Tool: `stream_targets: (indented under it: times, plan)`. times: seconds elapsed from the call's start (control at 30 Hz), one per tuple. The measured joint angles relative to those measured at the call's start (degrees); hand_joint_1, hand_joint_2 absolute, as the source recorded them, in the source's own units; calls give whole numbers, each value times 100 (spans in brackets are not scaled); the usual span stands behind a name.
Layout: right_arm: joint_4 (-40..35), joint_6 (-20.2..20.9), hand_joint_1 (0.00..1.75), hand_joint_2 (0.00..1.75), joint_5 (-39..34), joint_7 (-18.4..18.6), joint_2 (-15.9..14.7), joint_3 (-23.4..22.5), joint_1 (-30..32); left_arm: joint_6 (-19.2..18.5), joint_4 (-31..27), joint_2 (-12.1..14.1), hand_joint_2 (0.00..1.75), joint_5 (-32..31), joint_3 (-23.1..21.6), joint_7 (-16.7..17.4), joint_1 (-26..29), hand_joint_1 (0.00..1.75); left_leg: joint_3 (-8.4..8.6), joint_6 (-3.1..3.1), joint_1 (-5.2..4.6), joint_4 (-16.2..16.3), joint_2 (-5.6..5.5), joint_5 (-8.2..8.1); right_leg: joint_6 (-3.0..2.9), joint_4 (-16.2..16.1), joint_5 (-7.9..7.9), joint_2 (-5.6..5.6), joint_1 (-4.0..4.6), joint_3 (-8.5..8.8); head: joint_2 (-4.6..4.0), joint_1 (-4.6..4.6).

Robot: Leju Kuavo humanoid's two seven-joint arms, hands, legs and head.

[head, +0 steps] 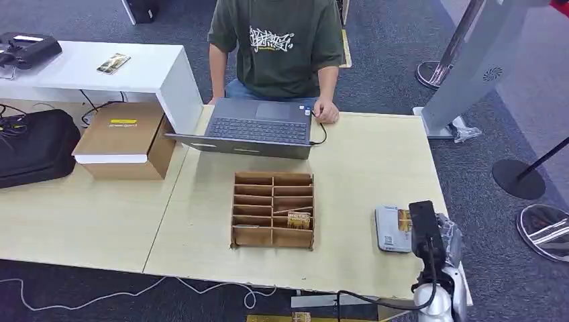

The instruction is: Pass the card to the sensor for recognition and then transmit it.

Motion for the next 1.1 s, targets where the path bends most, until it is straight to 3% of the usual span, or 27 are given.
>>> stream_targets:
  times: [1.1]
  plan:
    - [1290,199,175,175,111,142,-85,-177,-711,39,0,50,0,-35,-2,0,-7,0,5,0,0,0,3,1,0,0,1,3,0,2,0,0]
